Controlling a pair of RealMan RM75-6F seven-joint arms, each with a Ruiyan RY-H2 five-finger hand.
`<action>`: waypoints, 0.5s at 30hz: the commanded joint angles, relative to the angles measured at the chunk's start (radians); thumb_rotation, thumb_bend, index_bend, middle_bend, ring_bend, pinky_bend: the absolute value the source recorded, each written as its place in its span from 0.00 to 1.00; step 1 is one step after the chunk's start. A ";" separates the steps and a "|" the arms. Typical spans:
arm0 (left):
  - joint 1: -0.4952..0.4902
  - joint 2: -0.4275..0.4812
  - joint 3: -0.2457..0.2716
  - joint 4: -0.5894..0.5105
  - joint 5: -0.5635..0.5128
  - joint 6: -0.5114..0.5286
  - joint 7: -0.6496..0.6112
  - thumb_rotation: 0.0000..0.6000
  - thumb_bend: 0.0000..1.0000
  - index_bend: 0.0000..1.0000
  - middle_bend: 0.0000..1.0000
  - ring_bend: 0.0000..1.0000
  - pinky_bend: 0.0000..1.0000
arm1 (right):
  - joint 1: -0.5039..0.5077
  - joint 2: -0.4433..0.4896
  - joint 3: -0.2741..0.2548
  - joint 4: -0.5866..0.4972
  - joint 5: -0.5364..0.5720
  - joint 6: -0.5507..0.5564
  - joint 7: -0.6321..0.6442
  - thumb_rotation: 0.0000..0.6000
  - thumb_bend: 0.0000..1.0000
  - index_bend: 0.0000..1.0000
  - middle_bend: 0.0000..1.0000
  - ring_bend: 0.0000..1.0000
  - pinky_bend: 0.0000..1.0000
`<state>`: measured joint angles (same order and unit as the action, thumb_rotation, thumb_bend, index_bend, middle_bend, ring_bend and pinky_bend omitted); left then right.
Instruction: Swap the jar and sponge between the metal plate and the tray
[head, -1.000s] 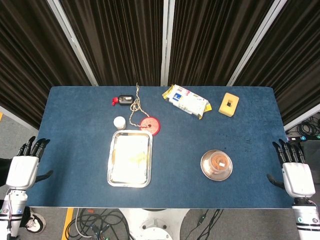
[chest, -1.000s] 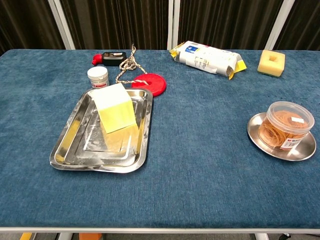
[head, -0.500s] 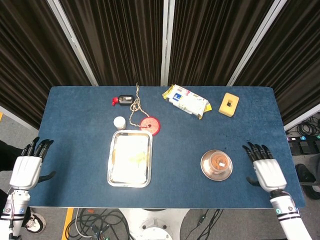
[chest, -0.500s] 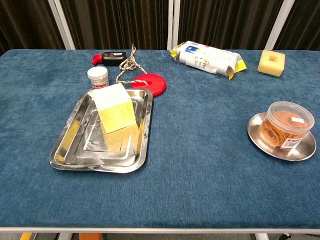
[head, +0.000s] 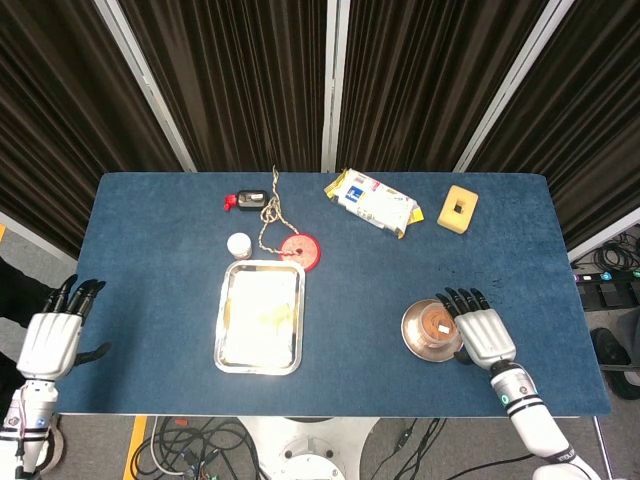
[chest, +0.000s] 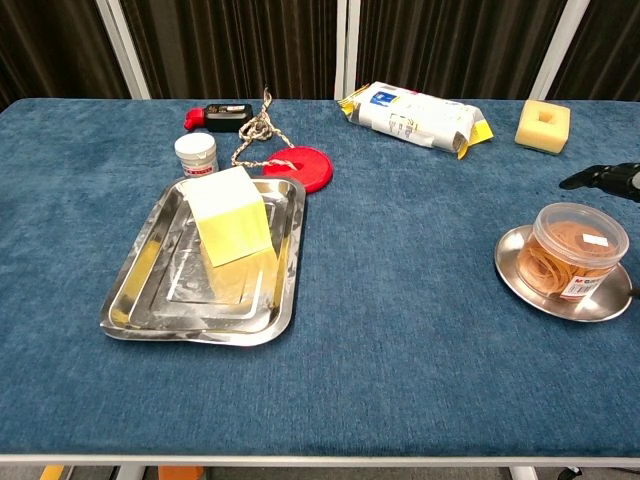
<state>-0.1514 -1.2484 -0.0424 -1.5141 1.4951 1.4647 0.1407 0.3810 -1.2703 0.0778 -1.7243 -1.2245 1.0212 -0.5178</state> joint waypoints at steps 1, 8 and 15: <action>0.002 0.000 0.001 0.004 -0.001 -0.001 -0.007 1.00 0.00 0.14 0.12 0.01 0.18 | 0.012 -0.019 -0.003 0.021 0.004 -0.008 0.007 1.00 0.10 0.00 0.04 0.00 0.00; 0.002 0.000 0.002 0.006 0.002 -0.003 -0.011 1.00 0.00 0.14 0.12 0.01 0.18 | 0.026 -0.056 -0.010 0.059 0.001 0.004 0.016 1.00 0.15 0.00 0.14 0.00 0.10; 0.003 0.000 0.004 0.009 0.001 -0.006 -0.015 1.00 0.00 0.15 0.12 0.01 0.18 | 0.023 -0.082 -0.014 0.096 -0.063 0.056 0.066 1.00 0.20 0.16 0.30 0.18 0.27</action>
<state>-0.1479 -1.2487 -0.0385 -1.5048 1.4959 1.4584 0.1258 0.4050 -1.3488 0.0663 -1.6336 -1.2799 1.0723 -0.4572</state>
